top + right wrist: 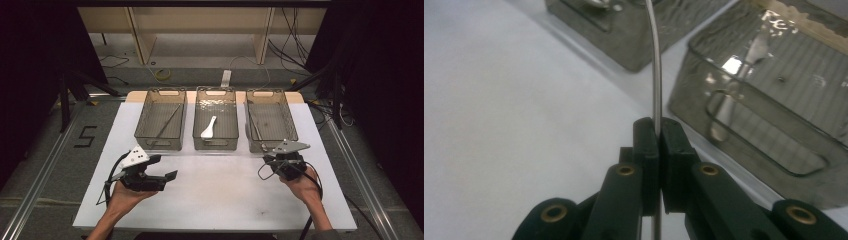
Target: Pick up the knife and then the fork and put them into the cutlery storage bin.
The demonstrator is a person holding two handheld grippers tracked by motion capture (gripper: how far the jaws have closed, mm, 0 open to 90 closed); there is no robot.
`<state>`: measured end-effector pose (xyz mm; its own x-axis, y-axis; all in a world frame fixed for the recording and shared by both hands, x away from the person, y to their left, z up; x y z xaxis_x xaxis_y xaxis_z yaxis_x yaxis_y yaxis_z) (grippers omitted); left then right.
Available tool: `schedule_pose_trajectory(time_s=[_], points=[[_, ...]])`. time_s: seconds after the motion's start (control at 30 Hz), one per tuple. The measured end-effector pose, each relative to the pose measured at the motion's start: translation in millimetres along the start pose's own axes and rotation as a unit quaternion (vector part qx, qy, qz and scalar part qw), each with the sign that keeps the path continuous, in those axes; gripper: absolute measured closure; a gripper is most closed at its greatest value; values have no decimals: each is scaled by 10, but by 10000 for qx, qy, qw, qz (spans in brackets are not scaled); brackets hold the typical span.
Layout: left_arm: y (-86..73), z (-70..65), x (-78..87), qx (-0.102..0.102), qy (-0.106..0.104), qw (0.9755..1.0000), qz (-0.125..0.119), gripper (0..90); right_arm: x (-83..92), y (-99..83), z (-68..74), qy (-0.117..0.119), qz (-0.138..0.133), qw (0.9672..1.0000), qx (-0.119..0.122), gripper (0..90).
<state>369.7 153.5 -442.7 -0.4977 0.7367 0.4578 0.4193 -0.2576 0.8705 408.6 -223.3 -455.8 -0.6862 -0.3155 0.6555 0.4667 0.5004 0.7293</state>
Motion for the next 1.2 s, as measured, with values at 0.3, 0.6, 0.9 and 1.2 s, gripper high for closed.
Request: schedule_pose_trajectory(time_s=[0.3,0.6,0.9,1.2], points=[[0,20,4,44,44,10000,-60,172,-27,133,-356,-173,-52,9984,-541,878],[21,34,33,133,12,9998,-179,164,-103,352,-600,-290,-69,9967,-755,877],[21,26,20,104,12,9998,-174,162,-263,522,-754,-321,19,9946,-990,877],[22,49,31,150,53,9997,-196,162,-426,677,-866,-384,144,9924,-1164,877]])
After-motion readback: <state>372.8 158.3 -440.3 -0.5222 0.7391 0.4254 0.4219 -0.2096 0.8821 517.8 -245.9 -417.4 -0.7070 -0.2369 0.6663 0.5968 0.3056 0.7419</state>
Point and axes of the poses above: each handheld gripper's, and its own axes: x roughly backward along the jaws, y roughly out of its top, z roughly to its left, the point moved 5 cm from there along -x, roughly forward along the jaws, and after that the axes turned 7 degrees about -y, right-handed, at the moved point
